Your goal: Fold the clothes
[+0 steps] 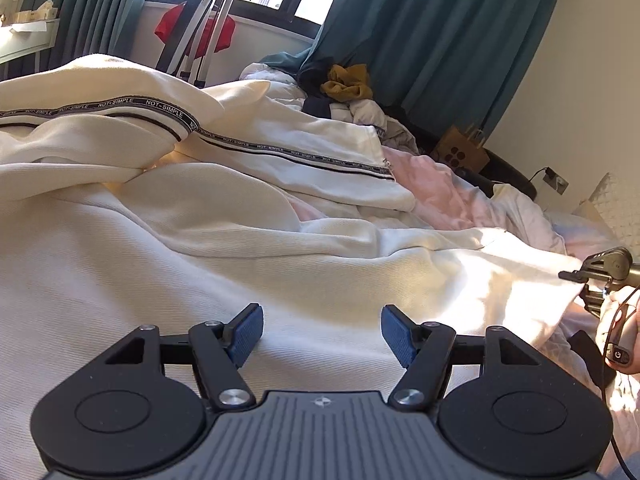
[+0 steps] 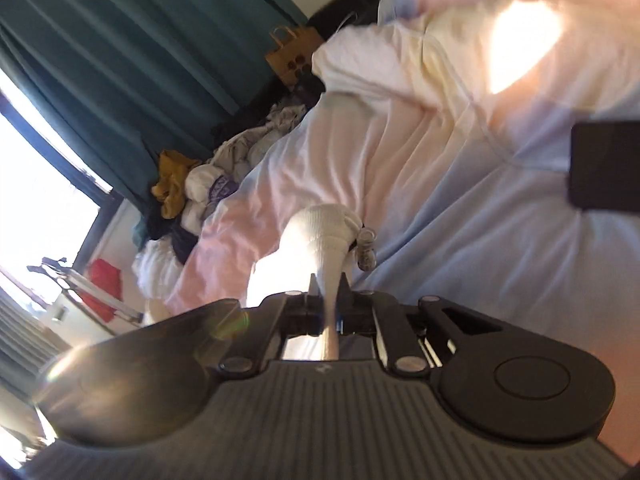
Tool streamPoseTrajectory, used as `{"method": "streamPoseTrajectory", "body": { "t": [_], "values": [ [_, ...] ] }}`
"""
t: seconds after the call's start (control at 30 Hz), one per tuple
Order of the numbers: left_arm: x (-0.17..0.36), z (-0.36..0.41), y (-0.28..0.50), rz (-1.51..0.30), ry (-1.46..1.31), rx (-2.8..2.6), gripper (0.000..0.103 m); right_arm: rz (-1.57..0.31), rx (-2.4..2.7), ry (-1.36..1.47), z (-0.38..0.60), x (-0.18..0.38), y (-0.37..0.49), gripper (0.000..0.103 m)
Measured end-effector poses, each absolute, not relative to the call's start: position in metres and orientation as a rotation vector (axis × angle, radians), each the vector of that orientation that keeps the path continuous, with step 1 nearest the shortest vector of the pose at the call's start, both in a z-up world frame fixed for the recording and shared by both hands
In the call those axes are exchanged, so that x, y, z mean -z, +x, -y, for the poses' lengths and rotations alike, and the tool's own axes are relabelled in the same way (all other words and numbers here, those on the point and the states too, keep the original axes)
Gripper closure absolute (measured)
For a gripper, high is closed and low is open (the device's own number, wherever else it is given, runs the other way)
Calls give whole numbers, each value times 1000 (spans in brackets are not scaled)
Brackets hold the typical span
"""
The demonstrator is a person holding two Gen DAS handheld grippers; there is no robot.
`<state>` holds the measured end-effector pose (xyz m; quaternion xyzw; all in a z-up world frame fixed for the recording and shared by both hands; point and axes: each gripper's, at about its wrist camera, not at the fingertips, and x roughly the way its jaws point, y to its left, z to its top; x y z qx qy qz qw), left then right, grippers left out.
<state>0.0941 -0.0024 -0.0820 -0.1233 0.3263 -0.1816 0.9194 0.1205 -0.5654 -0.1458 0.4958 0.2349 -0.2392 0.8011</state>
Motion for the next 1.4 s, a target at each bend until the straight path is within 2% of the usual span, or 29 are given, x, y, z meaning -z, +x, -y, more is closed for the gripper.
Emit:
{"method": "streamPoseTrajectory", "body": {
  "t": [0.2,0.33,0.4,0.47,0.57,0.67,1.0,1.23,1.4],
  "values": [
    [82,0,95,-667,-257,355,35,-554,591,1075,570,156,111,94],
    [79,-4,93,-659,-262,348,35,-543,623,1088,567,152,105,89],
    [77,-4,91,-654,-266,349,35,-520,651,1058,561,143,104,80],
    [76,-2,88,-649,-257,352,35,-511,684,997,554,134,105,53],
    [74,1,84,-643,-243,351,35,-470,709,891,538,118,107,38],
    [75,2,83,-646,-246,347,34,-423,690,784,517,101,114,38],
    [79,-6,94,-623,-274,304,34,-499,60,688,419,95,210,39],
    [83,-19,109,-614,-319,302,34,-683,-30,810,372,148,304,38],
    [98,-27,124,-631,-339,332,33,-609,30,922,366,170,345,39]
  ]
}}
